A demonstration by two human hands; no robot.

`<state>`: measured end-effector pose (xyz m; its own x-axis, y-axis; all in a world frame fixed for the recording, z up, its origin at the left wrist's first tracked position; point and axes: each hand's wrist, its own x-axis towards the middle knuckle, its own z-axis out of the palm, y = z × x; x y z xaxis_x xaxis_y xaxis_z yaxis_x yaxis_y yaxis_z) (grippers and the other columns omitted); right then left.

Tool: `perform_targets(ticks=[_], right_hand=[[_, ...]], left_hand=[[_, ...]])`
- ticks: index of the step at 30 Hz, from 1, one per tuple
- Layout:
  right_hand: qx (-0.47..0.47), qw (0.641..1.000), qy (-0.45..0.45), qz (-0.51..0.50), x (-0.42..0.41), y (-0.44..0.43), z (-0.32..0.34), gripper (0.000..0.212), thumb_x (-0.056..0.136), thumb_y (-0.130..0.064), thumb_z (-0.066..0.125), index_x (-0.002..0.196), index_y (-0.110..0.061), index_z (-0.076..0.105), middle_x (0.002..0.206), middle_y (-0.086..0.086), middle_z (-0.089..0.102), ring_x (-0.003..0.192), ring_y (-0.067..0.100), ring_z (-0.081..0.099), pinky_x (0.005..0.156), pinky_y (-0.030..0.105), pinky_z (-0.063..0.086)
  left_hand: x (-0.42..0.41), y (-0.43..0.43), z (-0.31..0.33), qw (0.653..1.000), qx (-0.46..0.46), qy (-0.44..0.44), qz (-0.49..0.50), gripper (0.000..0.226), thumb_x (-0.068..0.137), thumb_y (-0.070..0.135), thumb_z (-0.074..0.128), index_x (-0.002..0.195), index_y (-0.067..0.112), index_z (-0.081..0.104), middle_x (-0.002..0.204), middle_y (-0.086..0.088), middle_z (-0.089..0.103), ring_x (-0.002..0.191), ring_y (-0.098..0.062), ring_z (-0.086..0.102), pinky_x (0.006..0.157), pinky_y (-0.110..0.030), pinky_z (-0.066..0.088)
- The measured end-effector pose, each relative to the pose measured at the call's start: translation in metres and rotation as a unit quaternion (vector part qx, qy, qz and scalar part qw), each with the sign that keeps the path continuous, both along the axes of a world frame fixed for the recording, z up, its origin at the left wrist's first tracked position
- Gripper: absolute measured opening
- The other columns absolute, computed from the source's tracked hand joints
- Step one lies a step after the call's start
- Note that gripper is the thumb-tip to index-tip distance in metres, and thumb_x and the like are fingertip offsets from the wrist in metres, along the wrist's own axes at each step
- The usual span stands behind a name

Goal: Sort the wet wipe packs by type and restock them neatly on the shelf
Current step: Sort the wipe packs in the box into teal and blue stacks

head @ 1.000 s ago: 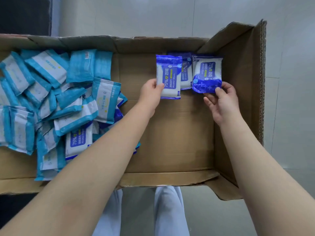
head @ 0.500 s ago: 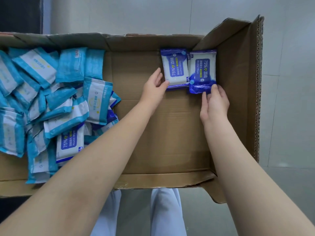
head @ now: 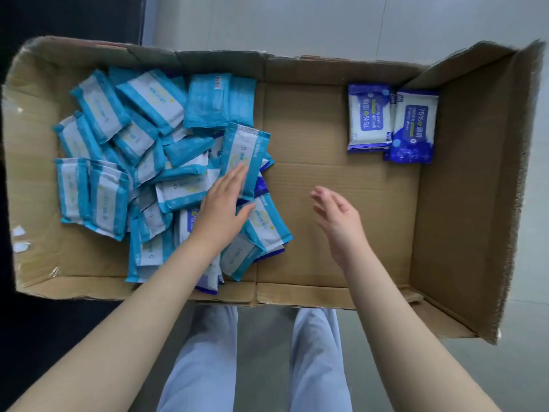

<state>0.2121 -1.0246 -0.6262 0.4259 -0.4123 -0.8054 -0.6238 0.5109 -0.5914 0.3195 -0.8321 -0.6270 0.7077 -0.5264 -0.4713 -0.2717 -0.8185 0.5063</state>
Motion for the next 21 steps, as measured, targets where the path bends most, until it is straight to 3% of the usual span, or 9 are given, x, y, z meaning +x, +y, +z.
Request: perform_targets(ticks=[3, 6, 9, 11, 14, 17, 21], right_hand=[[0.012, 0.998, -0.004, 0.062, 0.008, 0.035, -0.004, 0.019, 0.1, -0.027, 0.056, 0.118, -0.025, 0.064, 0.122, -0.004, 0.067, 0.113, 0.011, 0.061, 0.092, 0.024, 0.048], [0.037, 0.996, -0.01, 0.079, 0.025, 0.056, -0.007, 0.033, 0.1, -0.026, 0.058, 0.131, -0.018, 0.06, 0.124, -0.002, 0.065, 0.101, 0.004, 0.064, 0.079, 0.017, 0.054], [0.016, 0.993, -0.019, 0.116, 0.046, 0.066, -0.012, 0.044, 0.098, -0.029, 0.061, 0.139, -0.016, 0.055, 0.133, 0.001, 0.063, 0.118, 0.013, 0.061, 0.102, 0.035, 0.05], [-0.004, 0.991, -0.018, 0.134, 0.059, 0.07, -0.011, 0.049, 0.097, -0.03, 0.063, 0.142, -0.016, 0.052, 0.137, 0.0, 0.059, 0.124, 0.013, 0.057, 0.107, 0.037, 0.047], [-0.046, 0.99, -0.013, 0.129, 0.071, 0.076, -0.01, 0.043, 0.092, -0.029, 0.069, 0.131, -0.016, 0.058, 0.131, 0.0, 0.063, 0.12, 0.015, 0.06, 0.103, 0.036, 0.05], [-0.074, 0.992, -0.01, 0.105, 0.075, 0.081, -0.008, 0.026, 0.09, -0.018, 0.072, 0.114, -0.022, 0.062, 0.116, 0.0, 0.069, 0.11, 0.018, 0.066, 0.093, 0.034, 0.055], [-0.049, 0.992, -0.022, 0.111, 0.076, 0.089, 0.002, 0.011, 0.092, -0.015, 0.069, 0.102, -0.019, 0.068, 0.105, 0.003, 0.074, 0.098, 0.023, 0.071, 0.084, 0.038, 0.059]], left_hand=[[0.009, 0.021, -0.004, 0.999, -0.015, -0.005, -0.032, 0.065, 0.097, 0.024, 0.058, 0.154, 0.024, 0.026, 0.162, 0.009, 0.021, 0.147, -0.015, 0.023, 0.12, -0.038, 0.022], [0.02, 0.034, 0.002, 0.998, -0.057, 0.027, 0.027, 0.06, 0.097, 0.02, 0.058, 0.152, 0.023, 0.033, 0.159, 0.007, 0.03, 0.144, -0.012, 0.029, 0.119, -0.027, 0.02], [0.025, 0.048, 0.01, 0.994, -0.083, 0.035, 0.056, 0.051, 0.098, 0.018, 0.058, 0.146, 0.023, 0.042, 0.154, 0.009, 0.037, 0.14, -0.005, 0.032, 0.112, -0.015, 0.019], [0.023, 0.057, 0.014, 0.992, -0.096, 0.024, 0.076, 0.044, 0.098, 0.019, 0.059, 0.14, 0.023, 0.049, 0.15, 0.011, 0.042, 0.136, 0.0, 0.034, 0.109, -0.012, 0.02], [0.008, 0.072, 0.021, 0.99, -0.079, -0.007, 0.116, 0.038, 0.094, 0.02, 0.064, 0.131, 0.017, 0.058, 0.139, 0.003, 0.052, 0.131, -0.012, 0.042, 0.107, -0.014, 0.024], [-0.015, 0.082, 0.028, 0.984, -0.013, -0.034, 0.174, 0.042, 0.089, 0.026, 0.071, 0.126, 0.011, 0.061, 0.121, -0.007, 0.054, 0.115, -0.023, 0.046, 0.102, -0.03, 0.036], [-0.034, 0.081, 0.036, 0.96, 0.067, 0.013, 0.27, 0.06, 0.088, 0.042, 0.067, 0.137, 0.013, 0.049, 0.126, -0.008, 0.046, 0.122, -0.024, 0.037, 0.102, -0.037, 0.037]])
